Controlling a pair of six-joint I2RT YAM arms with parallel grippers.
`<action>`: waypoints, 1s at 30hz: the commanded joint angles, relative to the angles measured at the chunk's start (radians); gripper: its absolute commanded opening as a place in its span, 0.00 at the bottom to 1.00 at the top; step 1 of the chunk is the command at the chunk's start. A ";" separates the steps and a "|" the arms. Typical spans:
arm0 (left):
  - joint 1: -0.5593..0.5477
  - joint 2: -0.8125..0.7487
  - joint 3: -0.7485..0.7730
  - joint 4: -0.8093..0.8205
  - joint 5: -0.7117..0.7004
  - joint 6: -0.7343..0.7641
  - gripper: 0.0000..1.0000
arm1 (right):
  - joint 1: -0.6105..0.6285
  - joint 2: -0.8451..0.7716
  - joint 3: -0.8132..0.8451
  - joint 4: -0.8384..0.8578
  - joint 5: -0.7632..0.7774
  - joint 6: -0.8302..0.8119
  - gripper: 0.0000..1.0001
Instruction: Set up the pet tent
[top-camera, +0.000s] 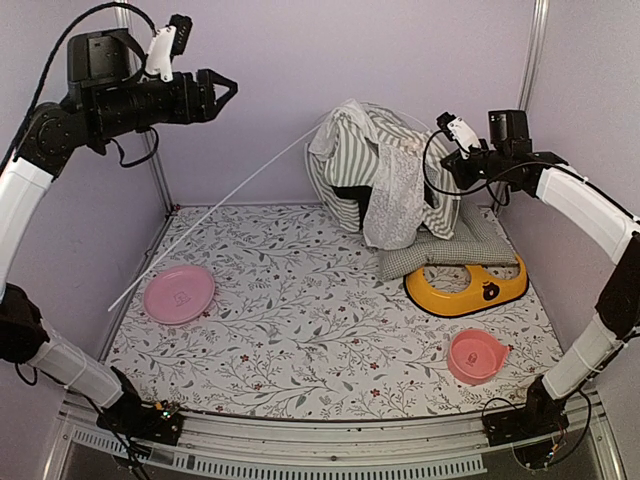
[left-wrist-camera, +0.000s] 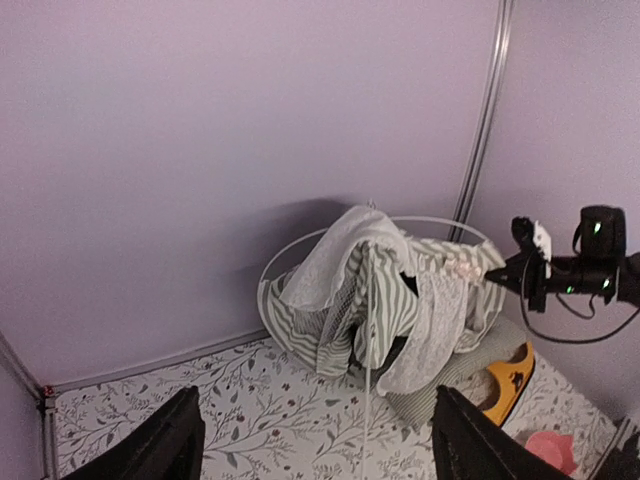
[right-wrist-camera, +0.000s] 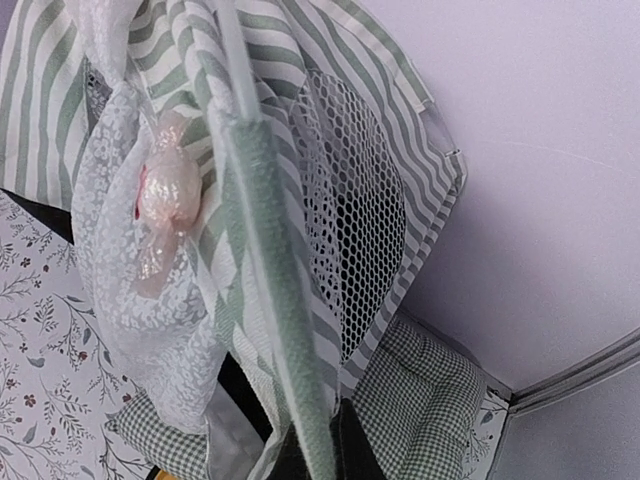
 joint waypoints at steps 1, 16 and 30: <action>0.033 0.048 -0.042 -0.250 0.104 0.084 0.80 | -0.003 0.009 0.055 0.075 -0.007 -0.038 0.00; 0.041 0.019 -0.351 -0.260 0.388 0.069 0.65 | -0.003 0.033 0.067 0.072 0.010 -0.086 0.00; 0.036 -0.020 -0.455 -0.209 0.473 0.048 0.00 | -0.001 0.060 0.126 0.037 -0.004 -0.065 0.25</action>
